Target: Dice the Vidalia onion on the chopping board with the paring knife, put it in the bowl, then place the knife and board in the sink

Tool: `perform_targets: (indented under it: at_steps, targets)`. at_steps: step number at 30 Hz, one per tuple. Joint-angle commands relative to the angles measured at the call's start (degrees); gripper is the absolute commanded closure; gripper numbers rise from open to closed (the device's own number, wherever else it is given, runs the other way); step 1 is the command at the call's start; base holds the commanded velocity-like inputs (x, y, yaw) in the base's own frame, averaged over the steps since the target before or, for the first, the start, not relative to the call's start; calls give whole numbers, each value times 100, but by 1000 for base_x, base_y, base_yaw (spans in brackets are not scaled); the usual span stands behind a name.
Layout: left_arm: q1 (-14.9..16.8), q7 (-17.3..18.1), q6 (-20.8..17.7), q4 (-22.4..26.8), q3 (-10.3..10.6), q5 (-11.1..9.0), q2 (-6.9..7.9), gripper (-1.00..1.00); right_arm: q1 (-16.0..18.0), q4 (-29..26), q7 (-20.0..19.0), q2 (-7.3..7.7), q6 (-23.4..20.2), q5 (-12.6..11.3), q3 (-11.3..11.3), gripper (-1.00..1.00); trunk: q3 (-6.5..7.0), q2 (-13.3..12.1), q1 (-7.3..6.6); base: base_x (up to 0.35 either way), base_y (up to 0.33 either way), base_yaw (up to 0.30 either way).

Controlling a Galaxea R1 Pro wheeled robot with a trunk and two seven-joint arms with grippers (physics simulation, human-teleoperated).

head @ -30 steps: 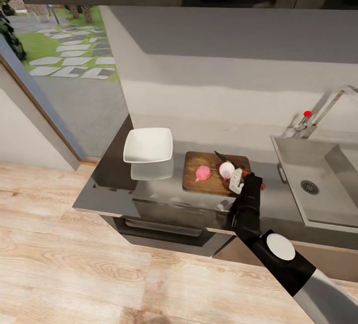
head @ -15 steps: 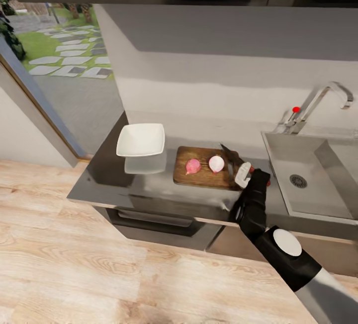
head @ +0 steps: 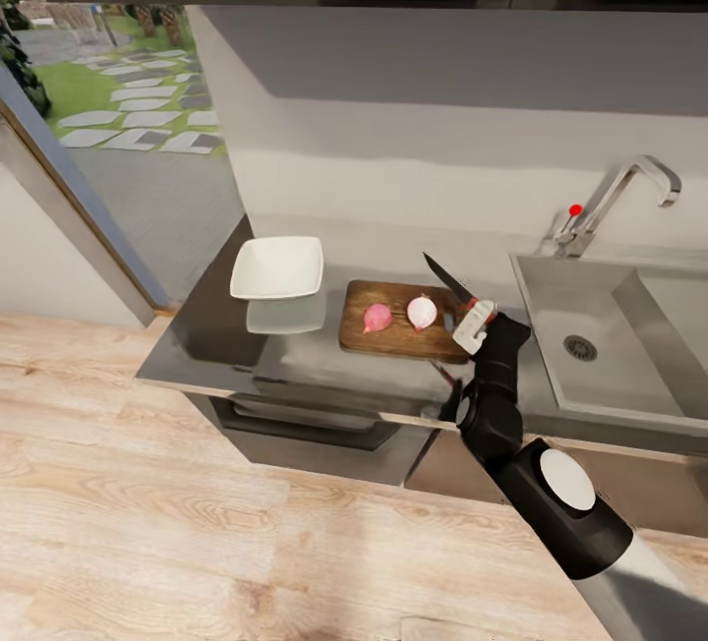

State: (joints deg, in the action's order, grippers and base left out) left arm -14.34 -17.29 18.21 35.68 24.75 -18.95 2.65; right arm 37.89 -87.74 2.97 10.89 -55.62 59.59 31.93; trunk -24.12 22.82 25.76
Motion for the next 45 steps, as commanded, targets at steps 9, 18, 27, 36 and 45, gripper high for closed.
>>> perform_targets:
  at_steps: [9,18,27,36,45]
  targets:
    - [2,-47,16,9,48,-48,9,-100,8,-75,13,-112,-39,-26,55,100,-8,10,2,-66,100,0]
    - [2,-47,16,9,48,-48,8,-100,8,-24,-4,-113,-45,-65,55,100,-8,10,2,72,109,0]
    - [2,-47,16,9,48,-48,9,-100,8,26,-24,-114,-46,-78,59,100,-8,10,2,45,153,0]
    - [2,-47,16,9,48,-49,8,-100,8,313,-186,-113,-45,-79,59,100,-8,10,2,1,6,0]
    - [2,-47,16,9,48,-48,9,-100,8,569,-191,-110,-37,-79,59,100,-8,10,2,0,0,0]
